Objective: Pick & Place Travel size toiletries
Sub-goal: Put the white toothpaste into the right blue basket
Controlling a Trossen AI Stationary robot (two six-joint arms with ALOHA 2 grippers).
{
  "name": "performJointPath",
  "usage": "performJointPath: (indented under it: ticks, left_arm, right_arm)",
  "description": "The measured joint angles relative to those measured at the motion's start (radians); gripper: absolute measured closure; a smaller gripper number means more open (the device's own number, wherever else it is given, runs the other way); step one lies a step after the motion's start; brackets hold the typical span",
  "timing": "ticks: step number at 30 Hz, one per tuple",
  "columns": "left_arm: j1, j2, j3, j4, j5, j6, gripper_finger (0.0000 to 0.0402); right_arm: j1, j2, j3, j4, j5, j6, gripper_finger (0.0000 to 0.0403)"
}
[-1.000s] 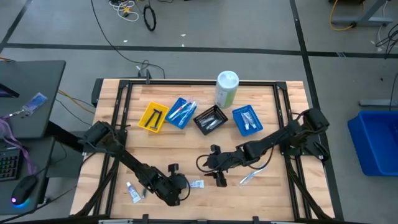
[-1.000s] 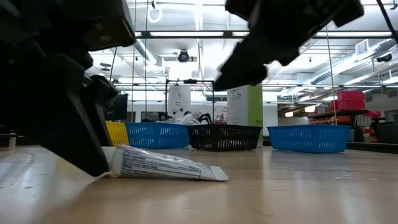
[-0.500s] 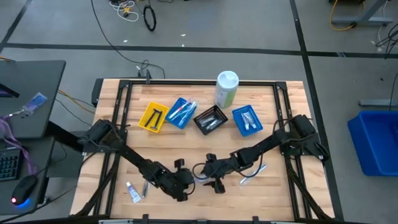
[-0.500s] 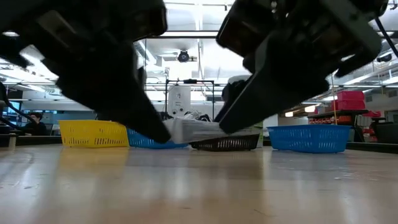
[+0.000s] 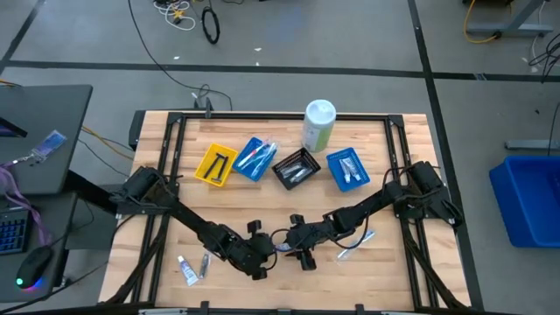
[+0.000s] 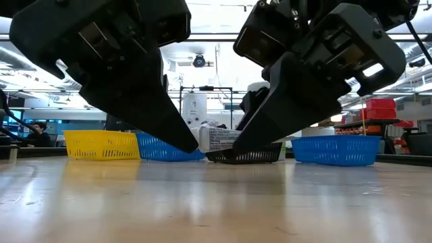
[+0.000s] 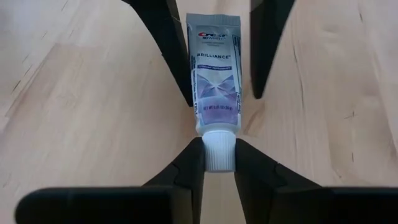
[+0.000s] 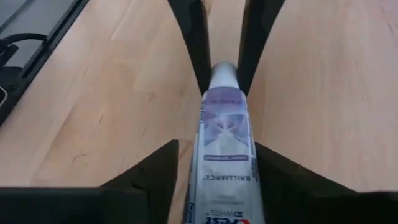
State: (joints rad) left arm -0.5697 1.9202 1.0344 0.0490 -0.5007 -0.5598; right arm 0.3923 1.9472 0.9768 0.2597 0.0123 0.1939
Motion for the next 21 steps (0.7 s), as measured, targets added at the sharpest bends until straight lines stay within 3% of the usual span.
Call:
performJointPath:
  ticks: [8, 21]
  left_arm:
    - [0.000, 0.000, 0.000, 0.003, -0.004, -0.022, 0.0317]
    - [0.001, 0.000, 0.000, 0.008, -0.012, -0.080, 0.0294]
  right_arm:
    - [-0.001, 0.000, 0.000, -0.016, 0.040, 0.008, 0.0270]
    - [-0.003, -0.007, 0.001, -0.084, 0.039, -0.019, 0.0279]
